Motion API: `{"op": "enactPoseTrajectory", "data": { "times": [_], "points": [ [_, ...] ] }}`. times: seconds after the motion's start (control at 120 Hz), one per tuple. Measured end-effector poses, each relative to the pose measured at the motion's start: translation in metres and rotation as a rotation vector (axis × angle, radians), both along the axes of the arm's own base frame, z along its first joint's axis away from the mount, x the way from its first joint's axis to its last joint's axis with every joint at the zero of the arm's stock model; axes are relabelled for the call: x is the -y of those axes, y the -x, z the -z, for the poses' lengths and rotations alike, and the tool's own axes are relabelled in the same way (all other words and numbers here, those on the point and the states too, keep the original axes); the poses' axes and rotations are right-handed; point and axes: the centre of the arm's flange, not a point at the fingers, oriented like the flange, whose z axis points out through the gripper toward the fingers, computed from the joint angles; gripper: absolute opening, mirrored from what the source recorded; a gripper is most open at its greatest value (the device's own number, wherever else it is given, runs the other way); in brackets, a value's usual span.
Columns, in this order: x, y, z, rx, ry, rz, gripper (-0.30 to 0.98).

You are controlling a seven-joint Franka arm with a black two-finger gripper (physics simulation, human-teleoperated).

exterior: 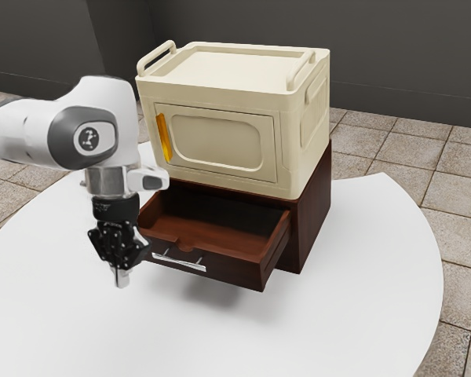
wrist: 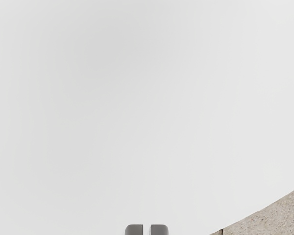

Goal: Push the drawer handle with one arm to close the drawer

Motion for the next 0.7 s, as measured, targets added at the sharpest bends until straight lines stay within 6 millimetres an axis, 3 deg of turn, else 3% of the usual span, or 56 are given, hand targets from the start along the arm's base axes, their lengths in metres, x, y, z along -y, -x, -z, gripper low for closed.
{"op": "enactPoseTrajectory", "data": {
  "times": [0.233, 0.4, 0.7],
  "points": [
    [0.0, -0.031, 0.037, -0.029, -0.007, -0.109, -0.1],
    [0.011, -0.043, 0.033, 0.028, -0.036, -0.137, -0.1],
    [0.027, -0.063, 0.042, 0.061, -0.047, -0.165, -0.1]
  ]
}}
